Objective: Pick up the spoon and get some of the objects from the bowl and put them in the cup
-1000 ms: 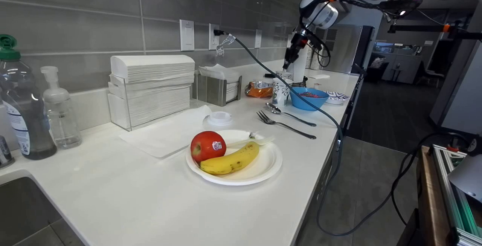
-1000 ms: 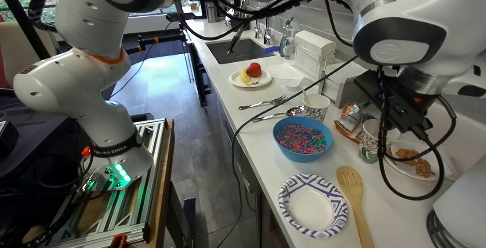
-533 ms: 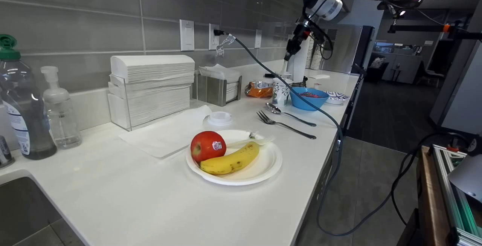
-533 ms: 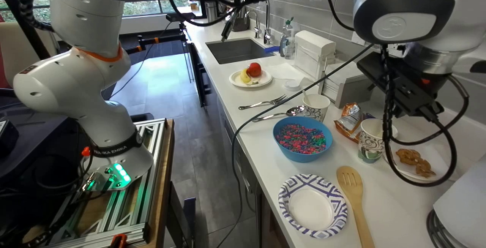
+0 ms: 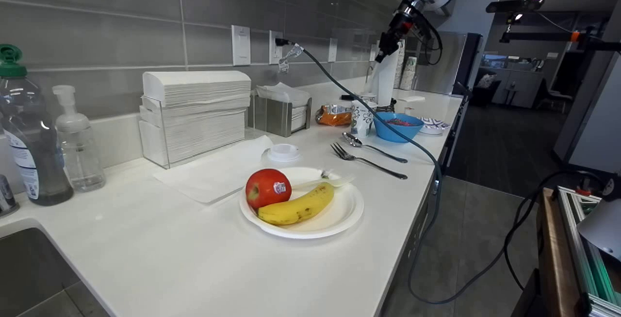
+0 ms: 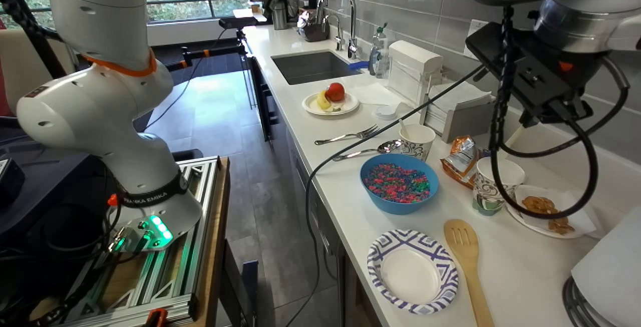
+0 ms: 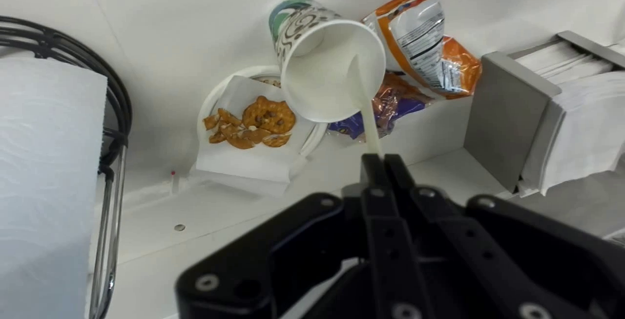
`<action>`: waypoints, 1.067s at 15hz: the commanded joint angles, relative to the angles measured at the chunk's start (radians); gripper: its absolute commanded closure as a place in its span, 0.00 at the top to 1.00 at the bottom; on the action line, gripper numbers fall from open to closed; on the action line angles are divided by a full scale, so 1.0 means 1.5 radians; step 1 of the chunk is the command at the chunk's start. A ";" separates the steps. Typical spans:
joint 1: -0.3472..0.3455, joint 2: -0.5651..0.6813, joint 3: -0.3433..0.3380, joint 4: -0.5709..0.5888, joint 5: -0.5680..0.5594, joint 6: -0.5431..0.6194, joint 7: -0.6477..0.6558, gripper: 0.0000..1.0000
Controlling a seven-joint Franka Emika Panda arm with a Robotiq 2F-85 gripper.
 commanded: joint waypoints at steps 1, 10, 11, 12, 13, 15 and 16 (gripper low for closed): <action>-0.021 -0.058 -0.018 -0.056 0.069 -0.029 -0.017 0.01; -0.036 -0.091 -0.093 -0.113 0.060 -0.284 -0.157 0.01; -0.035 -0.087 -0.095 -0.112 0.067 -0.318 -0.172 0.01; -0.027 -0.074 -0.106 -0.085 0.066 -0.286 -0.141 0.04; -0.027 -0.073 -0.107 -0.089 0.066 -0.303 -0.152 0.04; -0.025 -0.073 -0.107 -0.095 0.066 -0.308 -0.159 0.04; -0.016 -0.067 -0.109 -0.092 0.045 -0.284 -0.157 0.01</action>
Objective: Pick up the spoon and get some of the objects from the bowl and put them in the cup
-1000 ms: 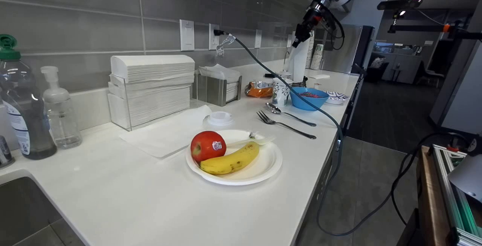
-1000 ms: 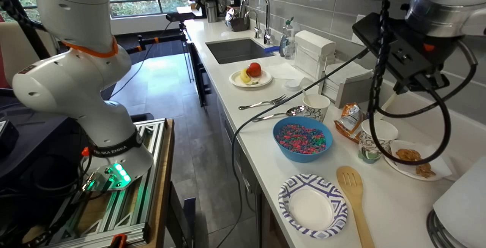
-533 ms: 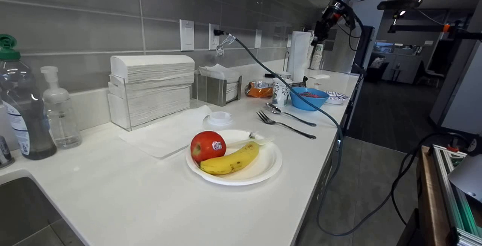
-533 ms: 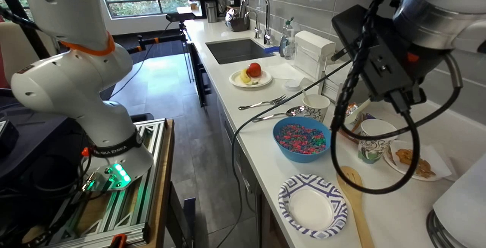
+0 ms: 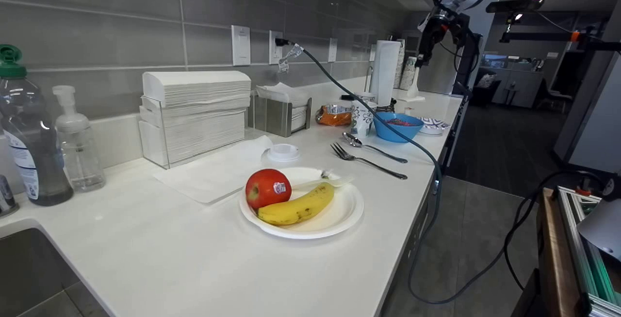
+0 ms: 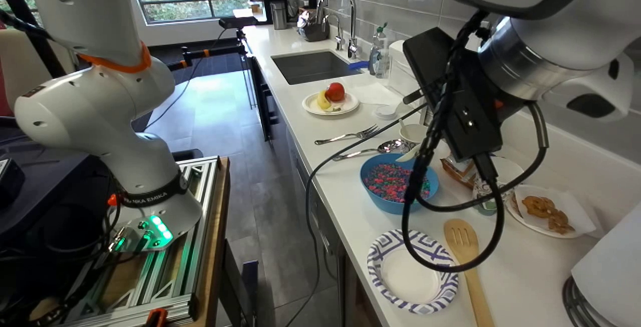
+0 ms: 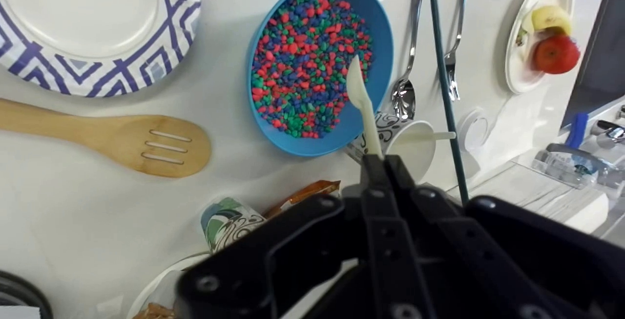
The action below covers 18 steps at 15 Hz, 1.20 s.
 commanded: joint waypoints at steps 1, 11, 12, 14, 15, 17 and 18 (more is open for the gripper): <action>0.029 0.012 -0.023 0.008 -0.023 0.027 -0.004 0.01; 0.056 0.065 -0.021 0.004 -0.076 0.064 0.005 0.01; 0.058 0.071 -0.020 0.002 -0.083 0.067 0.006 0.01; 0.061 0.081 -0.016 0.000 -0.091 0.069 0.008 0.01; 0.063 0.085 -0.014 0.000 -0.090 0.068 0.010 0.01; 0.065 0.092 -0.010 0.001 -0.084 0.069 0.013 0.01; 0.067 0.095 -0.007 0.002 -0.080 0.070 0.017 0.01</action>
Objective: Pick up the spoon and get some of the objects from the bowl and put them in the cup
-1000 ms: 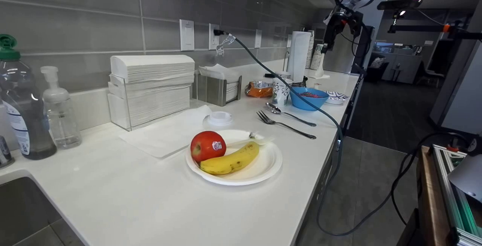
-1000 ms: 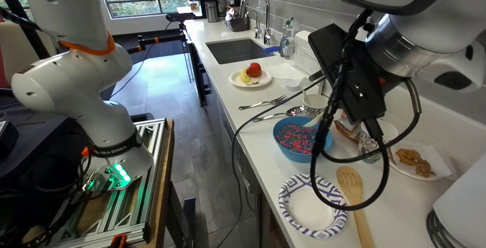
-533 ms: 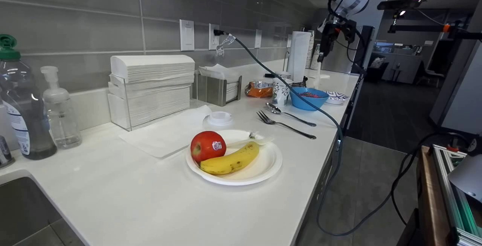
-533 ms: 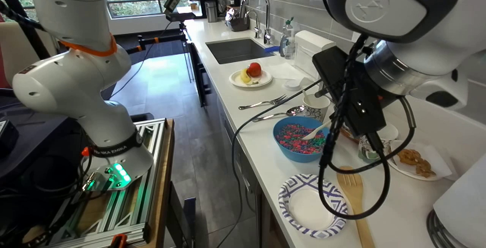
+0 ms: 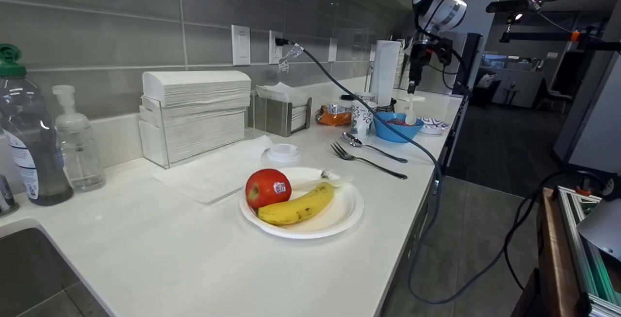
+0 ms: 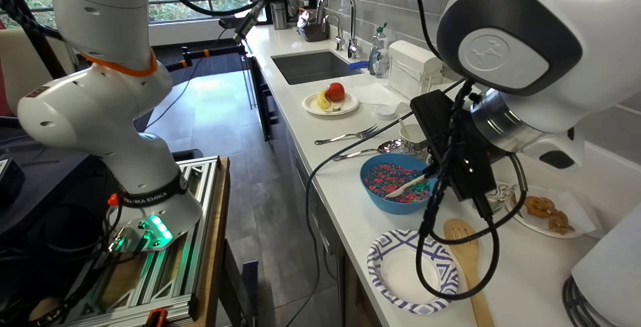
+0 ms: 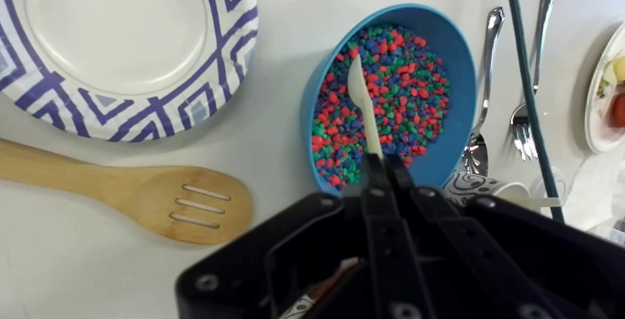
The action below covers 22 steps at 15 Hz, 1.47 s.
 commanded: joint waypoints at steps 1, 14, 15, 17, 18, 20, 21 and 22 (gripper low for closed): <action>0.009 0.010 0.006 0.001 0.001 0.012 0.017 0.01; 0.012 0.042 0.026 0.001 0.026 -0.001 0.061 0.01; 0.010 0.045 0.028 0.003 0.032 -0.009 0.061 0.01; 0.007 0.054 0.031 0.007 0.043 -0.020 0.064 0.01; 0.004 0.058 0.033 0.009 0.050 -0.030 0.064 0.01; -0.002 0.069 0.036 0.014 0.068 -0.046 0.064 0.01; -0.005 0.073 0.036 0.017 0.075 -0.055 0.063 0.01; -0.009 0.078 0.037 0.021 0.083 -0.065 0.063 0.01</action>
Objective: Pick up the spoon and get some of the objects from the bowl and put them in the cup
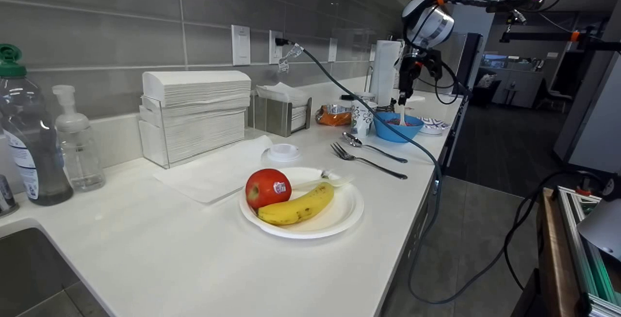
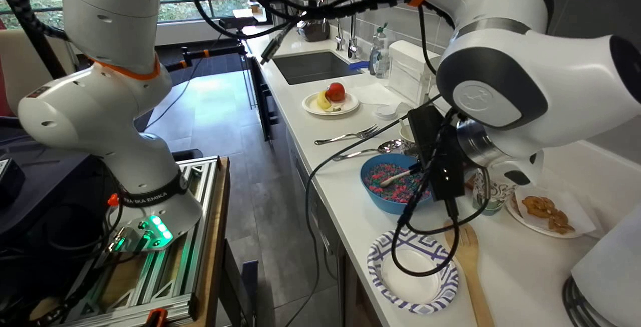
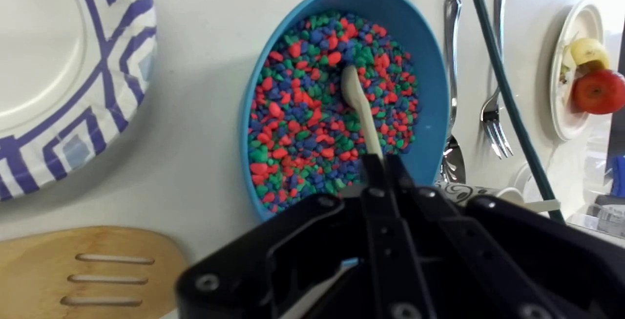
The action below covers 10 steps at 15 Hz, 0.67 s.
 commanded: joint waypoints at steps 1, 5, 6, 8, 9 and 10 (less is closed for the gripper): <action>-0.021 0.026 0.010 0.022 0.034 -0.044 0.009 0.01; -0.043 0.039 0.008 0.040 0.060 -0.072 0.004 0.01; -0.049 0.042 0.008 0.045 0.068 -0.084 0.004 0.01; -0.060 0.047 0.006 0.055 0.084 -0.102 0.002 0.01; -0.065 0.049 0.005 0.060 0.092 -0.109 0.003 0.01; -0.068 0.052 0.003 0.065 0.099 -0.116 0.003 0.01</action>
